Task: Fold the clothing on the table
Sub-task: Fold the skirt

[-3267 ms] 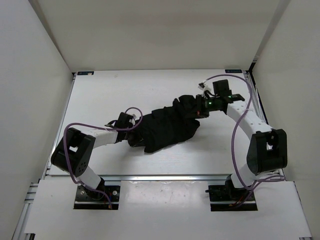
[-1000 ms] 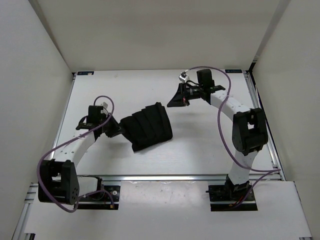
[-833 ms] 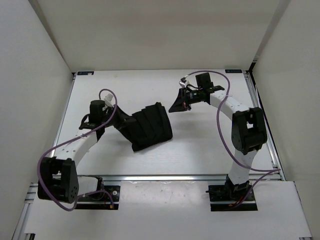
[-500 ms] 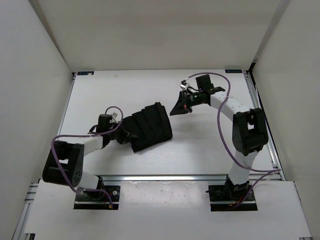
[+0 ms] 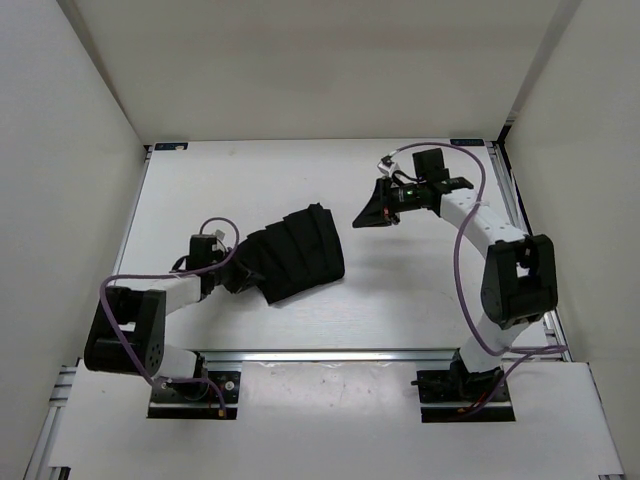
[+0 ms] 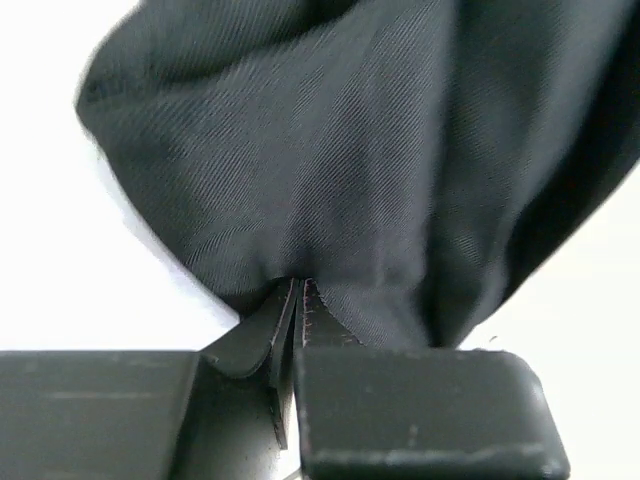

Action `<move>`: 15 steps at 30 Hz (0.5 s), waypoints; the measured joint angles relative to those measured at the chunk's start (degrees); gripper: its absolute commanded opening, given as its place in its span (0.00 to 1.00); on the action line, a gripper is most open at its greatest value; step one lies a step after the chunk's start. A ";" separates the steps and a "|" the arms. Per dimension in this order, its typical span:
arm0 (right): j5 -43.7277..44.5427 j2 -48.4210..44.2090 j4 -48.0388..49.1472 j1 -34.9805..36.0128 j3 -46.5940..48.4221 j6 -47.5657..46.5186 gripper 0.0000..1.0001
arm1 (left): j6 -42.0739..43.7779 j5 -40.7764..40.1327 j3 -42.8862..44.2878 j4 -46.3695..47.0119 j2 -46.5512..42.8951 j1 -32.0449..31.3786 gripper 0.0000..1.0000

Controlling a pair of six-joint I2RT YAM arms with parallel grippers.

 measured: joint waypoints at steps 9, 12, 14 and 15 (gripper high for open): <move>3.69 -9.73 -0.24 -10.05 -8.68 -1.18 0.51 | 5.81 3.98 10.58 -9.42 -8.66 5.53 0.68; 6.12 -11.28 -1.25 -14.69 -12.48 -2.71 0.49 | 10.34 2.47 9.88 -15.45 -13.99 5.01 0.66; 7.45 -12.39 -1.79 -16.98 -15.30 -3.50 0.49 | 12.92 2.10 7.23 -18.91 -16.87 5.16 0.62; 7.96 -13.07 -1.68 -17.90 -16.83 -3.82 0.49 | 14.21 1.92 5.16 -20.65 -18.25 5.49 0.57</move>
